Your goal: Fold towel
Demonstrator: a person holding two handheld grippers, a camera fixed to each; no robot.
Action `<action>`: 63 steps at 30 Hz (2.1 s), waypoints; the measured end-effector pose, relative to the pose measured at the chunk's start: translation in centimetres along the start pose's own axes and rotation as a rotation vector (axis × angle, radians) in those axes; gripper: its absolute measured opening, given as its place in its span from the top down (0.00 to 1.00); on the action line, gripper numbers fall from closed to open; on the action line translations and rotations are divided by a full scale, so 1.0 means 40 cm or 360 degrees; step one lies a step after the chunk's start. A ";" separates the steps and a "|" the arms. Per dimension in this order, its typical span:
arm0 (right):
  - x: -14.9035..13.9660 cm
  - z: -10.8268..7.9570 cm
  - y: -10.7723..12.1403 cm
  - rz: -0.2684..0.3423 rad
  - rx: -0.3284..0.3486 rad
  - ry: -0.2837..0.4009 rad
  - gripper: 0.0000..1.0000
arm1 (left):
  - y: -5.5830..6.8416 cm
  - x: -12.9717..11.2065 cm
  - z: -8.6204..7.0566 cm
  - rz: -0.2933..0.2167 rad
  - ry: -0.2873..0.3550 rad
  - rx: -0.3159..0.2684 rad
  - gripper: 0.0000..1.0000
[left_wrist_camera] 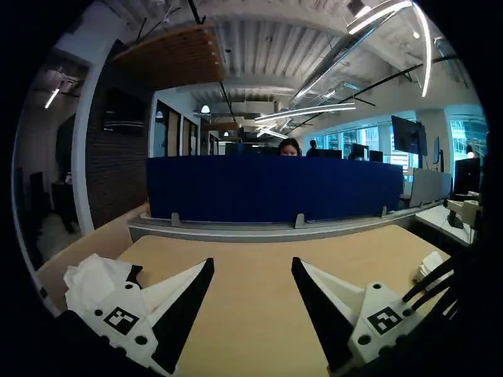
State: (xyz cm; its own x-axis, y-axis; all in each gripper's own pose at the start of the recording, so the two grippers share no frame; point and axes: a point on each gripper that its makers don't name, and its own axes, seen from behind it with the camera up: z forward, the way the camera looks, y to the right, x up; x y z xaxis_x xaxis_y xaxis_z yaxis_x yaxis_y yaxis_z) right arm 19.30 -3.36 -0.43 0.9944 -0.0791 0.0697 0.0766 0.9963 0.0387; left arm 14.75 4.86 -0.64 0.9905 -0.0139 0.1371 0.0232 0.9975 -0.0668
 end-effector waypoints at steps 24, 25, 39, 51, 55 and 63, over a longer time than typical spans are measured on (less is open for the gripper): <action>-0.010 0.023 -0.089 -0.0068 0.0068 -0.0030 0.00 | -0.064 -0.116 0.014 0.0043 0.0103 0.0068 0.09; -0.014 0.024 -0.086 -0.0064 0.0061 -0.0026 0.00 | -0.069 -0.126 0.018 0.0048 0.0110 0.0072 0.09; -0.083 0.041 -0.050 -0.0010 0.0007 0.0036 0.00 | -0.111 -0.271 0.044 0.0052 0.0156 0.0088 0.09; -0.090 0.047 -0.041 -0.0003 -0.0006 0.0079 0.00 | -0.149 -0.324 0.047 -0.0008 0.0202 0.0111 0.09; -0.084 0.047 -0.030 -0.0003 -0.0016 0.0100 0.00 | -0.153 -0.336 0.051 0.0005 0.0204 0.0122 0.09; -0.083 0.043 -0.013 0.0017 -0.0031 0.0129 0.00 | -0.147 -0.360 0.050 -0.0007 0.0201 0.0112 0.09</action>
State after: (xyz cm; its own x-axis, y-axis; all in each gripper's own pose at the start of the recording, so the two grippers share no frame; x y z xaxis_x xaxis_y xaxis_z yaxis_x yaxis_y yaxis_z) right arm 15.82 -3.69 1.05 0.9977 -0.0662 -0.0111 0.0664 0.9976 0.0190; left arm 0.09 -0.66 -0.23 0.9997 -0.0223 0.0114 0.0222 0.9997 0.0036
